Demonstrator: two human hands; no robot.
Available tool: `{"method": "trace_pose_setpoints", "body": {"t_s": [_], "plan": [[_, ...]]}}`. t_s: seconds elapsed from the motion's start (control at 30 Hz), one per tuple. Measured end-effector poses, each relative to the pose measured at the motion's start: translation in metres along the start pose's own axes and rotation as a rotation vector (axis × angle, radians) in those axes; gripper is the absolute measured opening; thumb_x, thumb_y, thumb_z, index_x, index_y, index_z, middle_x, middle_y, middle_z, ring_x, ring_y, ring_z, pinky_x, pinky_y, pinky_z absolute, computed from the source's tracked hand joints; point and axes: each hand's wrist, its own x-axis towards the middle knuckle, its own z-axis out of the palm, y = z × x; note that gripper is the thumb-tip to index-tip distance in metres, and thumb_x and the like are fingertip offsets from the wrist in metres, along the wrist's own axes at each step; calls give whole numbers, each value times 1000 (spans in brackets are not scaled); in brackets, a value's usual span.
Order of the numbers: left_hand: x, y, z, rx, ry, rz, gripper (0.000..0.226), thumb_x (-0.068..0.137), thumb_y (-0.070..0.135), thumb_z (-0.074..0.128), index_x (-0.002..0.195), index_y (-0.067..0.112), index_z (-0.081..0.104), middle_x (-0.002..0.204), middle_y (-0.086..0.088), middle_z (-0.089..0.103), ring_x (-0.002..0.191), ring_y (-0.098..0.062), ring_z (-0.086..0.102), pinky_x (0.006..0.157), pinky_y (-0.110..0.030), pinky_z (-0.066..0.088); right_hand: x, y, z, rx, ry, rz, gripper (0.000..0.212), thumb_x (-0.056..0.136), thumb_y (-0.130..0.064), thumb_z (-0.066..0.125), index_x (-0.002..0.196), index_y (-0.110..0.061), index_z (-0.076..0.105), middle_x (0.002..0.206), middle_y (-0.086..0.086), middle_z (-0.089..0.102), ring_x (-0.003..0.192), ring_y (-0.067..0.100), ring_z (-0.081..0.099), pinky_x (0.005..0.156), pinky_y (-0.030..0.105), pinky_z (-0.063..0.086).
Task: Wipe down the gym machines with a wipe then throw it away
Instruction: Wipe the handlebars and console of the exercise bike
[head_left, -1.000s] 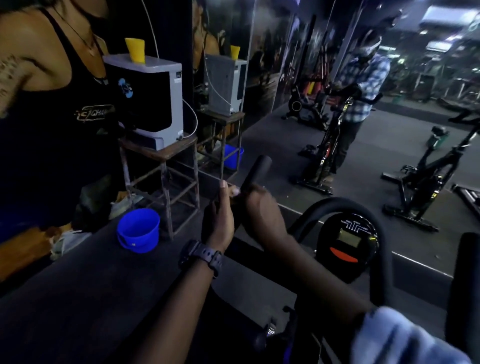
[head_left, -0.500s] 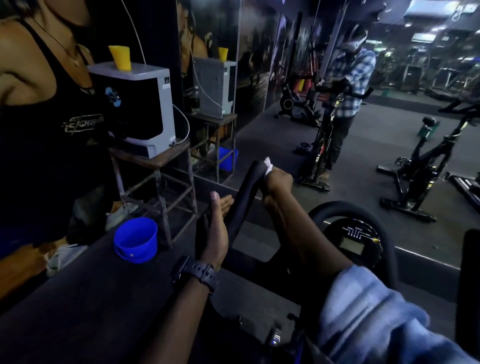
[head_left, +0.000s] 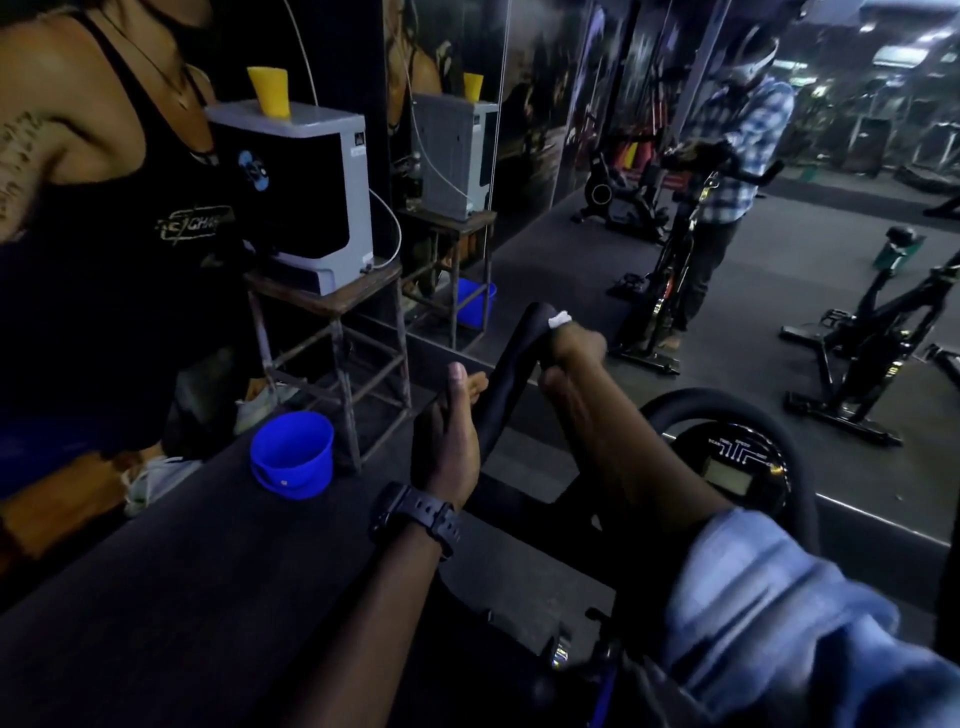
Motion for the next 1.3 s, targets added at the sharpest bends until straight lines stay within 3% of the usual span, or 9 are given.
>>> {"method": "trace_pose_setpoints", "body": {"t_s": [0.2,0.37,0.47,0.6,0.73,0.87,1.03,1.17,1.3], "plan": [[-2,12,-2,-34,-16,-73,79,83,83,23,109,23,67,118,-7,69,113,-16,63,109,-41,43,-8,7,-13,-862,180,-860,23,86,-6,54,101,-6,71,92,14,62,88,29,58,65,19,30],[1,24,-13,-162,56,-242,80,100,61,11,124,3,60,118,-16,65,109,-24,62,95,-30,46,-52,13,-11,-1100,-286,-1209,11,83,-9,57,77,-5,65,81,9,58,84,29,57,68,30,36],[-10,28,-23,-148,55,-292,65,103,56,19,105,13,68,99,-5,70,93,-18,65,75,-22,53,-83,42,-15,-1350,-412,-1137,20,91,-14,56,92,3,66,94,22,65,89,37,63,70,40,49],[-32,8,-44,-19,42,-226,51,88,61,45,80,25,80,102,-5,76,103,-22,70,100,-45,51,-124,62,-51,-1381,-571,-1125,17,86,-13,64,96,0,65,96,18,66,86,36,64,68,36,47],[-57,5,-58,-2,89,-170,52,85,65,45,85,24,78,99,-6,76,100,-23,70,100,-48,50,-130,44,-60,-1348,-868,-963,20,84,-10,67,103,-5,70,102,14,70,96,25,65,82,33,50],[-77,8,-60,-79,177,-118,39,105,37,38,91,23,72,102,-4,75,106,-18,69,104,-39,47,-111,43,-48,-1345,-682,-884,30,87,-22,66,108,0,65,104,21,67,100,37,64,83,43,51],[-107,7,-64,-105,245,-108,26,98,44,48,96,29,69,110,0,71,105,-16,67,85,-32,53,-178,50,-77,-1308,-1110,-938,16,72,2,64,81,-10,69,85,4,70,79,10,58,68,14,39],[-127,3,-59,59,267,-20,30,84,54,51,98,39,73,108,4,73,109,-18,66,99,-45,51,-177,54,-72,-1409,-1124,-1076,13,74,1,58,74,-10,62,80,11,66,75,26,60,65,27,41],[-145,10,-53,125,302,-47,44,83,53,49,106,24,72,110,-2,73,110,-23,66,102,-50,48,-181,55,-90,-1319,-1143,-1044,11,73,-2,57,80,-2,65,83,17,68,78,30,64,69,36,49]]}}
